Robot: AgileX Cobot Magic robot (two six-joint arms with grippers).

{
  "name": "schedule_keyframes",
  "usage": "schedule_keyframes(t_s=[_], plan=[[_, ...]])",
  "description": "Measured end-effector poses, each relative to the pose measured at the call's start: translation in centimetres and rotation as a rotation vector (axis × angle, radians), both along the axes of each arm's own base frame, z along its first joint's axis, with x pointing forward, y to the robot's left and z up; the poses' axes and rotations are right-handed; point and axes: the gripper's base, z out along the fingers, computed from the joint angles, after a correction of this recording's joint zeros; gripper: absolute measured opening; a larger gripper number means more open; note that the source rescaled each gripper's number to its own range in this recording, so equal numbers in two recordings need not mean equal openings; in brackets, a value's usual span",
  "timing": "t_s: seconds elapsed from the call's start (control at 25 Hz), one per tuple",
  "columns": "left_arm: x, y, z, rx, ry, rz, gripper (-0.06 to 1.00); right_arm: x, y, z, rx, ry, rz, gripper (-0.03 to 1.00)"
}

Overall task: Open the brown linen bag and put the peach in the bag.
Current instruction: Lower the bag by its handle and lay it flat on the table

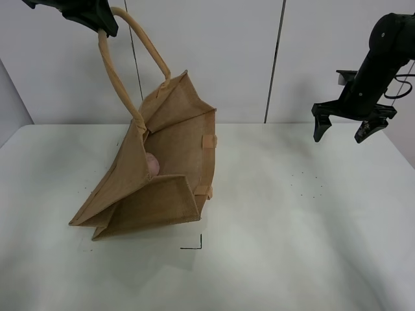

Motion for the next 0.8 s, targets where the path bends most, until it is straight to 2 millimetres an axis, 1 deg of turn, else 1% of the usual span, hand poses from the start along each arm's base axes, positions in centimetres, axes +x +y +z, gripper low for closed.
schedule_keyframes(t_s=[0.24,0.32,0.4,0.48,0.52,0.6,0.76,0.8], plan=[[0.0,0.0,0.0,0.000,0.000,0.000,0.00,-0.2,0.0,0.3,0.001,-0.001,0.010,1.00],[0.0,0.0,0.0,0.000,0.000,0.000,0.00,-0.9,0.0,1.1,0.001,-0.007,0.010,1.00],[0.0,0.0,0.0,0.000,0.000,0.000,0.00,-2.4,0.0,1.8,-0.002,0.000,0.010,1.00],[0.0,0.0,0.0,0.000,0.000,0.000,0.00,-4.6,0.1,3.3,-0.002,-0.005,0.010,1.00],[0.0,0.0,0.0,0.000,0.000,0.000,0.00,-5.8,0.1,3.6,-0.002,0.005,0.010,1.00],[0.0,0.0,0.0,0.000,0.000,0.000,0.00,-8.9,0.2,5.1,-0.002,-0.004,0.010,1.00],[0.0,0.0,0.0,0.000,0.000,0.000,0.00,-15.8,0.3,6.5,-0.004,-0.006,0.018,1.00],[0.0,0.0,0.0,0.000,0.000,0.000,0.00,-17.4,0.3,6.4,-0.007,0.002,0.019,1.00]])
